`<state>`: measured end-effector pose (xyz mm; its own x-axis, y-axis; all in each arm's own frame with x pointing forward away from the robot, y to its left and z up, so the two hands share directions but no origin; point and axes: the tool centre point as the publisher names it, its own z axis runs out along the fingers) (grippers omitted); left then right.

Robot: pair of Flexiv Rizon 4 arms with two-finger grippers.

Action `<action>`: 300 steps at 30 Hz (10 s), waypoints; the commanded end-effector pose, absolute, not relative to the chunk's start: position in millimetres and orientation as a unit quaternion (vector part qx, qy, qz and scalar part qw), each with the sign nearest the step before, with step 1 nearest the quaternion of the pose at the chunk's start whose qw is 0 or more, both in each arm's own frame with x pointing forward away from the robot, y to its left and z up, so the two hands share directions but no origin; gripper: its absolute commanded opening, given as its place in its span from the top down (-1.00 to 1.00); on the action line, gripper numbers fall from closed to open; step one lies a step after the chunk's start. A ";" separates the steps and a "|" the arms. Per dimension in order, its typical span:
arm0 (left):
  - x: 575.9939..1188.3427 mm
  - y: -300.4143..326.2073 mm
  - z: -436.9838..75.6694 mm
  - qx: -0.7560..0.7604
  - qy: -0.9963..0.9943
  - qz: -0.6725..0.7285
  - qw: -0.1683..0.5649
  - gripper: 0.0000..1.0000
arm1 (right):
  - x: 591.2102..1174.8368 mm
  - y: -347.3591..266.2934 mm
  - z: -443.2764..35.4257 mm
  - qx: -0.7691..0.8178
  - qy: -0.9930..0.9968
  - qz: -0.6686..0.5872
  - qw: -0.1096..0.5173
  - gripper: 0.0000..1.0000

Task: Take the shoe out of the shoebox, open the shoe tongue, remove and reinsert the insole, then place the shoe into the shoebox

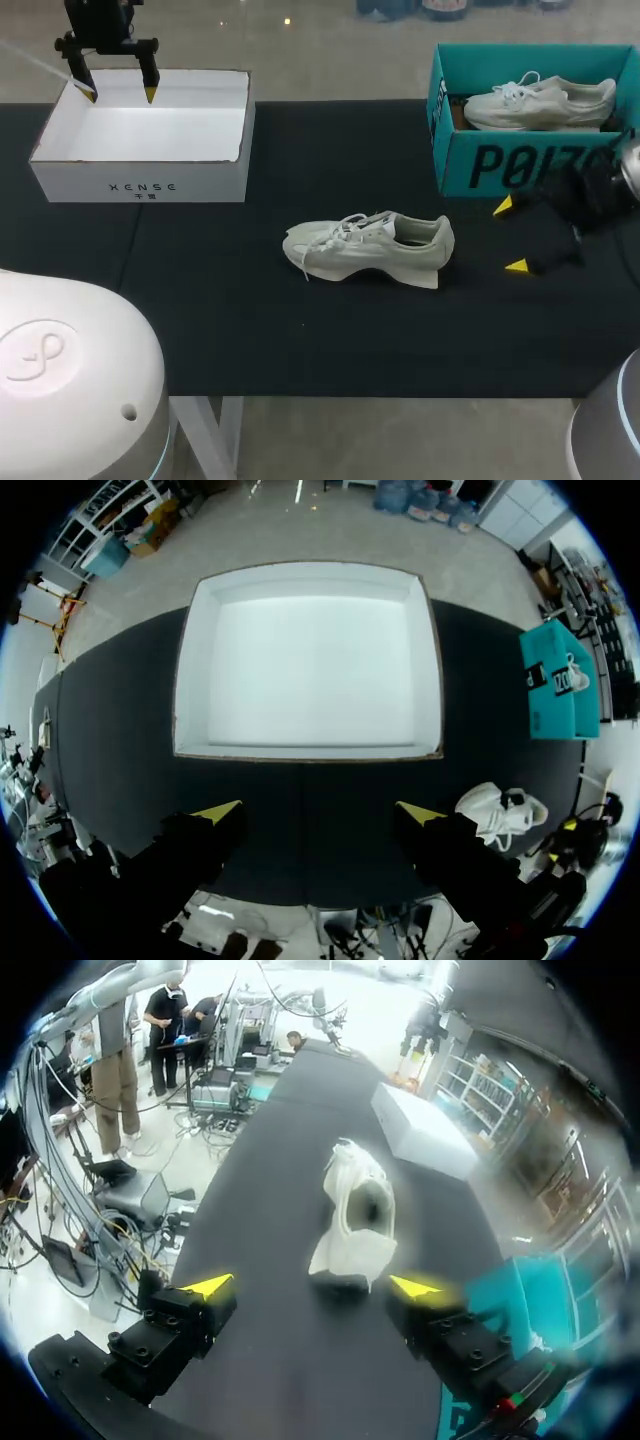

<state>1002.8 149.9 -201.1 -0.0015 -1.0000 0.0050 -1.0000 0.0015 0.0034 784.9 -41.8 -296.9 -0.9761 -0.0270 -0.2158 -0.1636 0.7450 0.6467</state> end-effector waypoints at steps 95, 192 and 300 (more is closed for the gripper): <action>1002.1 149.9 -200.4 0.707 -0.707 -0.001 0.002 -1.00 | 861.1 39.1 -422.8 -0.008 0.827 0.560 0.053 -1.00; 895.8 -47.3 -277.2 0.645 -0.764 0.017 -0.010 -1.00 | 864.8 60.0 -437.0 0.008 0.823 0.566 0.042 1.00; 883.9 -138.0 -305.1 0.654 -0.755 -0.030 -0.031 -1.00 | 864.8 60.0 -437.0 0.008 0.823 0.566 0.042 1.00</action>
<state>888.7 -145.7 -317.4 -0.1367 -0.9860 -0.0956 -0.9906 0.1355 0.0186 864.9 58.8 -433.7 -0.9964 0.0592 -0.0611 -0.0360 0.3573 0.9333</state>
